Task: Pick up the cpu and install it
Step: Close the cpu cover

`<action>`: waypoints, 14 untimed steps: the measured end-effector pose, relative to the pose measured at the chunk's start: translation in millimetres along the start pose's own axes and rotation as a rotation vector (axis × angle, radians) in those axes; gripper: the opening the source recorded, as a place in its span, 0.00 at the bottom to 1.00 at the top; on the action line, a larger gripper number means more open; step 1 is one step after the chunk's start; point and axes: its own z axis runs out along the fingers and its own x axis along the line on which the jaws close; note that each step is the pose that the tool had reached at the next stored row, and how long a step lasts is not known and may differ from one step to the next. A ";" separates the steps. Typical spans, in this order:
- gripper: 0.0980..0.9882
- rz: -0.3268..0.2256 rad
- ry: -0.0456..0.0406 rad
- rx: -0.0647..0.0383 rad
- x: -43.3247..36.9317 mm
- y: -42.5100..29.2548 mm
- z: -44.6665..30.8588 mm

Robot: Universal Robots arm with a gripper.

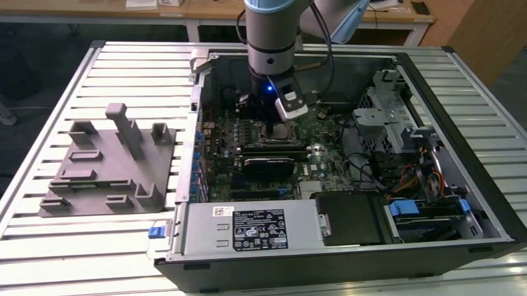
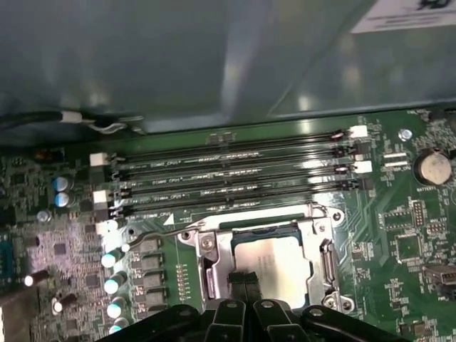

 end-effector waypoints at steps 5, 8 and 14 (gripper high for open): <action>0.01 -0.042 0.0013 0.003 2.1 -0.3 0.9; 0.01 -0.060 0.0020 0.003 6.3 -0.8 1.4; 0.01 -0.108 0.0039 0.000 11.5 -1.5 2.3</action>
